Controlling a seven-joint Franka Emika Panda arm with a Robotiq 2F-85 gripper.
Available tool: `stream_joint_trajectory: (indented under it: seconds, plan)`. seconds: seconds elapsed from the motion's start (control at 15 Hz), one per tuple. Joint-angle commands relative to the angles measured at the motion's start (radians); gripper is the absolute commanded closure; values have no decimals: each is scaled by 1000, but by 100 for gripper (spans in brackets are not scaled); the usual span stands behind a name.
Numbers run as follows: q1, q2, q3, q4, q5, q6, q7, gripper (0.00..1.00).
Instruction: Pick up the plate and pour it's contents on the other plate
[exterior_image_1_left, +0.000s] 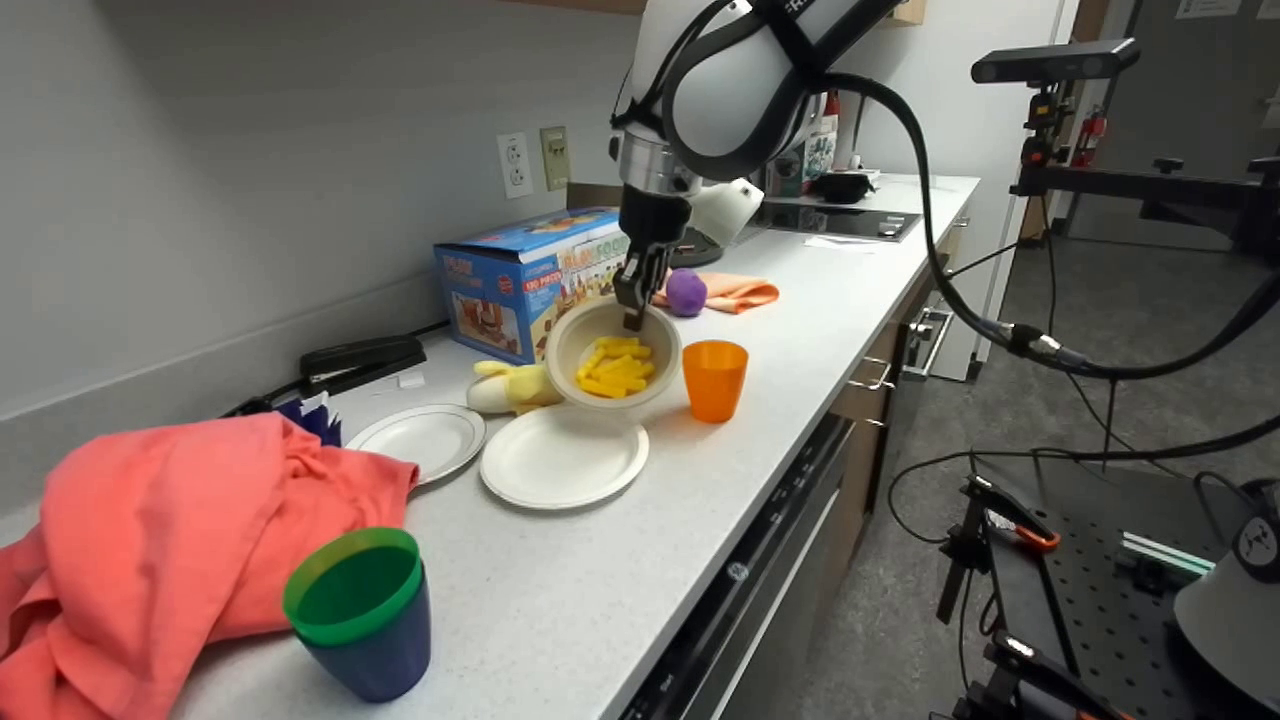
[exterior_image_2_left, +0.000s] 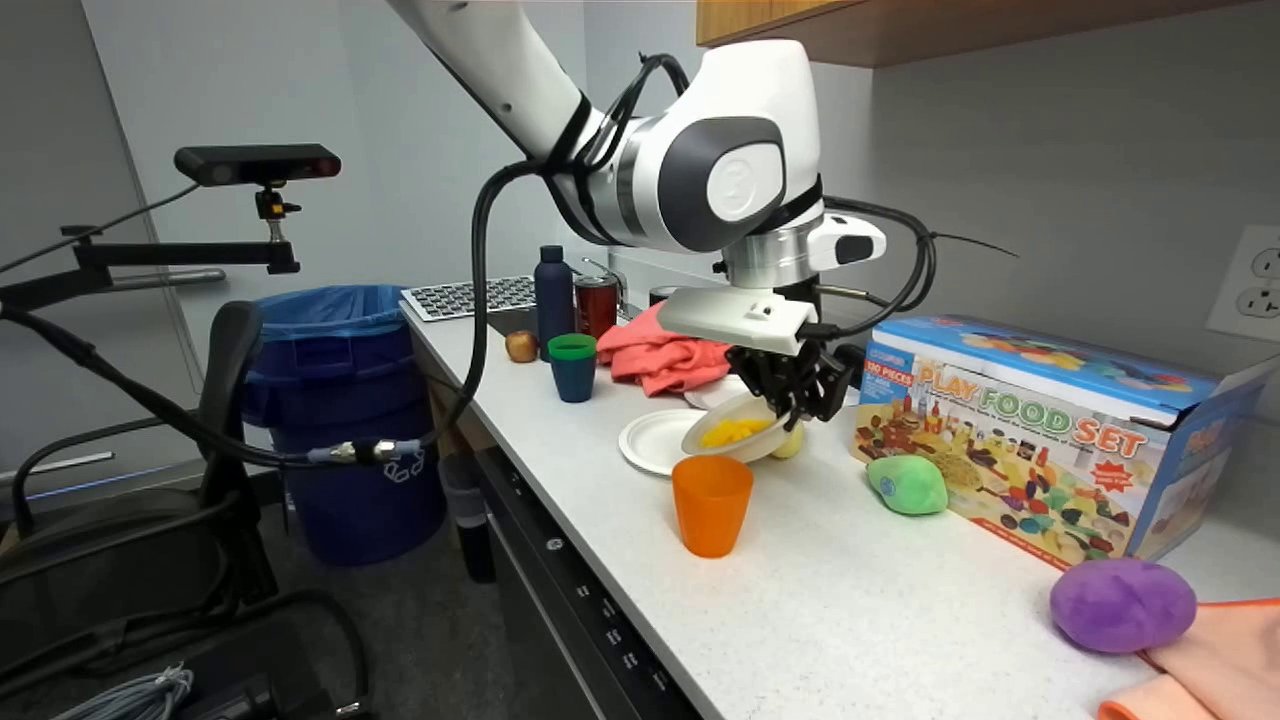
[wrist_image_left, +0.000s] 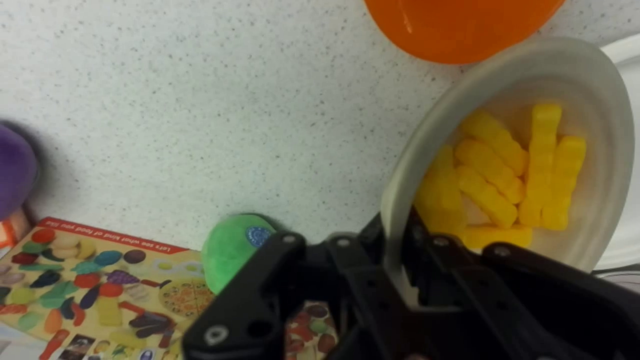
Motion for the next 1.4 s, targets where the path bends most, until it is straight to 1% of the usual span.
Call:
stream_joint_trajectory:
  seconds: [0.0, 0.53, 0.6, 1.33]
  plan:
    - [10, -27, -16, -14, -18, -7, 12, 98]
    - [8, -27, -13, -15, -5, -1, 1, 98]
    - [7, -2, -13, 1, -1, -2, -1, 93]
    - [7, -2, -13, 1, -1, -2, -1, 93]
